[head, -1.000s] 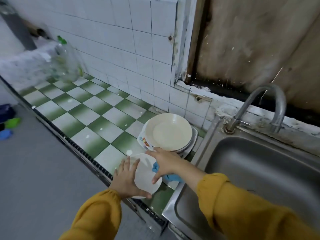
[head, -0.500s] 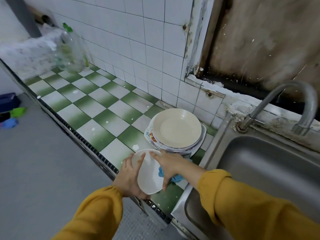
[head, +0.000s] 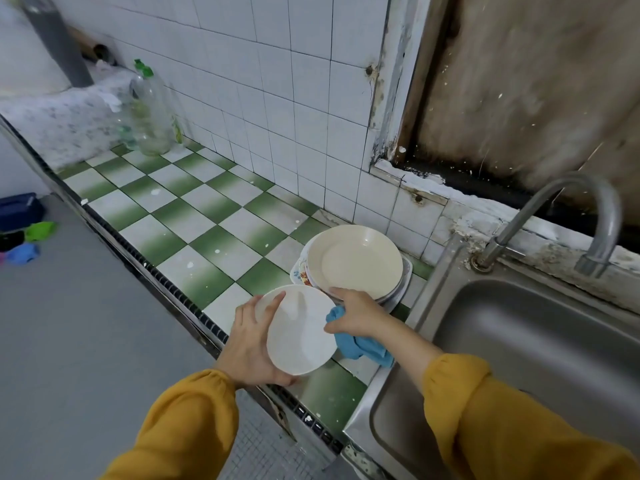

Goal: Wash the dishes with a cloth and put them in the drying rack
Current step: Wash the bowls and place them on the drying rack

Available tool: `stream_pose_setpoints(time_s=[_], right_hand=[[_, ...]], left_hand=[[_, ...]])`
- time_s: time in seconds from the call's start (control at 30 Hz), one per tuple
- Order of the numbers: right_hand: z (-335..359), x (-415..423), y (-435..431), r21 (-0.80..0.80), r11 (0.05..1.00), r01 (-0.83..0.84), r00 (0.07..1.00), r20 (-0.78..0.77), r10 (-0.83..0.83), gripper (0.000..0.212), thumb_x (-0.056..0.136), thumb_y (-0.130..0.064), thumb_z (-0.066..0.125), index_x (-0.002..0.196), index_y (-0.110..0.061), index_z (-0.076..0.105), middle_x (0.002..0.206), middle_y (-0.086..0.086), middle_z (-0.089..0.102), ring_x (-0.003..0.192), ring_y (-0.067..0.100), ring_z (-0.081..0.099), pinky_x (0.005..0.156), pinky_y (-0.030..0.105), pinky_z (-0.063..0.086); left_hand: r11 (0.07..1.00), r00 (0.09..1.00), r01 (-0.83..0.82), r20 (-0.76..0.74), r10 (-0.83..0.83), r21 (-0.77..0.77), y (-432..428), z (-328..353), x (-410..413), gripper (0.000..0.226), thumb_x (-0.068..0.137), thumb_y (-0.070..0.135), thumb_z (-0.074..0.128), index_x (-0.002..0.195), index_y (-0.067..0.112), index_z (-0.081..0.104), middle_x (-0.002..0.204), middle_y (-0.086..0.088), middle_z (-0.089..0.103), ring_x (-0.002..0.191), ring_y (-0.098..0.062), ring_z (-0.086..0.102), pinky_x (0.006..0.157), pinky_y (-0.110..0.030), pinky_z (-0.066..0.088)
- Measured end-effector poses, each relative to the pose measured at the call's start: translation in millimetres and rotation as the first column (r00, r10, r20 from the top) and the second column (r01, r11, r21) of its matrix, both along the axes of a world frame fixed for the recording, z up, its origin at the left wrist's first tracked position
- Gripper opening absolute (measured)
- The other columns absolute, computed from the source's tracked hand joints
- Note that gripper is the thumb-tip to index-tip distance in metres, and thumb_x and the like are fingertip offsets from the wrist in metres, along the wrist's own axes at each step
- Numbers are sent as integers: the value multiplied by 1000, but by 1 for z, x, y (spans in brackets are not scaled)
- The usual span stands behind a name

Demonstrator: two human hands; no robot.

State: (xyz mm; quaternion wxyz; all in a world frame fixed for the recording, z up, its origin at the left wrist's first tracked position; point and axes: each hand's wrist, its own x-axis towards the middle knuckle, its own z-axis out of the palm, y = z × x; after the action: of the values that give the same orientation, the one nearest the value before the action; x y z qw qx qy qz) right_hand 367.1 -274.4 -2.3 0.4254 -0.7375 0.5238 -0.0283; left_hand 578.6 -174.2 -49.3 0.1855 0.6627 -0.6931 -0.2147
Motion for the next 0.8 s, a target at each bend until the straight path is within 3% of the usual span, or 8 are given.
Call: stream_pose_setpoints(time_s=[0.07, 0.2, 0.33, 0.47, 0.57, 0.63, 0.73, 0.8], right_hand=[[8, -4, 0, 63, 996, 70, 997, 19, -71, 64, 78, -21, 75, 138, -14, 51, 132, 1, 57, 121, 21, 53, 101, 32, 44], [22, -12, 3, 81, 992, 91, 994, 59, -96, 46, 75, -14, 72, 120, -22, 67, 111, -3, 70, 102, 19, 63, 95, 38, 53], [46, -28, 7, 17, 982, 188, 970, 154, -189, 57, 77, -7, 68, 127, -33, 62, 112, -12, 65, 104, 15, 59, 88, 27, 52], [66, -50, 13, -45, 952, 303, 937, 195, -290, 57, 78, -7, 67, 128, -35, 62, 117, -11, 64, 107, 17, 58, 93, 34, 52], [78, -74, 24, -27, 921, 388, 895, 250, -369, 56, 79, -5, 65, 128, -32, 62, 117, -8, 64, 104, 18, 59, 91, 35, 53], [83, -91, 33, 10, 900, 436, 860, 291, -419, 55, 79, -4, 65, 127, -31, 63, 113, -4, 65, 98, 18, 62, 80, 29, 54], [85, -119, 49, 76, 851, 519, 788, 342, -511, 53, 79, 0, 66, 124, -28, 65, 103, -2, 67, 89, 17, 64, 71, 25, 51], [86, -139, 61, 97, 817, 568, 739, 377, -558, 52, 79, 3, 65, 119, -30, 68, 94, -6, 68, 87, 17, 65, 73, 29, 52]], left_hand=[[999, 1000, 6, -7, -6, -35, -1, 11, 0, 139, 40, 65, 84, 152, 31, 10, 140, -10, 25, 132, -26, 17, 109, -50, 28], [992, 998, 55, 20, -53, -115, -3, 33, -6, 139, 39, 71, 81, 151, 32, 10, 138, -7, 27, 130, -25, 21, 109, -50, 30], [987, 997, 72, -5, -74, -143, -3, 58, -16, 138, 41, 74, 79, 151, 35, 7, 142, -4, 23, 132, -24, 19, 111, -51, 28], [978, 991, 124, -22, -129, -168, -5, 84, -36, 137, 43, 82, 75, 152, 38, 4, 155, -2, 13, 143, -25, 9, 116, -50, 20], [981, 978, 116, -153, -140, -157, -1, 101, -54, 135, 42, 83, 75, 148, 49, -2, 161, 5, 0, 147, -13, -4, 119, -45, 10], [980, 958, 91, -255, -136, -178, 5, 110, -70, 135, 39, 82, 75, 144, 52, -3, 160, 13, 0, 146, -7, -3, 117, -38, 9], [984, 876, -1, -476, -84, -176, 16, 114, -103, 133, 38, 69, 84, 144, 49, 5, 154, 20, 14, 142, -6, 17, 115, -33, 18], [992, 747, -84, -665, 3, -90, 23, 109, -128, 135, 40, 60, 87, 150, 40, 12, 152, 18, 24, 137, -5, 29, 115, -33, 27]])
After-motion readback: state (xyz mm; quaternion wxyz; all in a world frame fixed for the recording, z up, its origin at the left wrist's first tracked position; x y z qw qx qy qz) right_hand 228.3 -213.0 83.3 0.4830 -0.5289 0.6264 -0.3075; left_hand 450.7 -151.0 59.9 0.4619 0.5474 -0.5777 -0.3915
